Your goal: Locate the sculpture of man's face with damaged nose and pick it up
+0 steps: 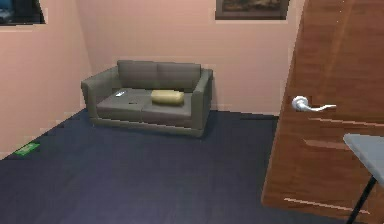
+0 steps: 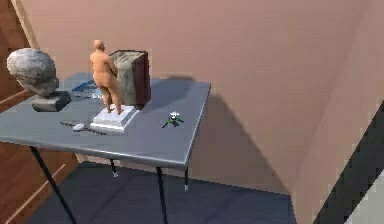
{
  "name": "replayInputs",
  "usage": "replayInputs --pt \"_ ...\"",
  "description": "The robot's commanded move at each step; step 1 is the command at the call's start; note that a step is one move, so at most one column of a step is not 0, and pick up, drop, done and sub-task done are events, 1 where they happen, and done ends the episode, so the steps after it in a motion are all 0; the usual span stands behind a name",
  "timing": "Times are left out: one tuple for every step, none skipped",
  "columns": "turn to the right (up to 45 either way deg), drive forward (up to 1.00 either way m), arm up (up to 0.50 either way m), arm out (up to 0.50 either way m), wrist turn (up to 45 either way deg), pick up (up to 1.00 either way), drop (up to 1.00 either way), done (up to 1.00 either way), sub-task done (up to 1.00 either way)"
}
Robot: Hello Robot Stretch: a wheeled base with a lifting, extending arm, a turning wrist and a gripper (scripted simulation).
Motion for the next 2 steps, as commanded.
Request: replayInputs --pt "-30.0 0.0 0.0 0.0 0.0 0.0 0.0 0.0 0.0" --pt "45.0 0.0 0.0 0.0 0.0 0.0 0.0 0.0 0.0"
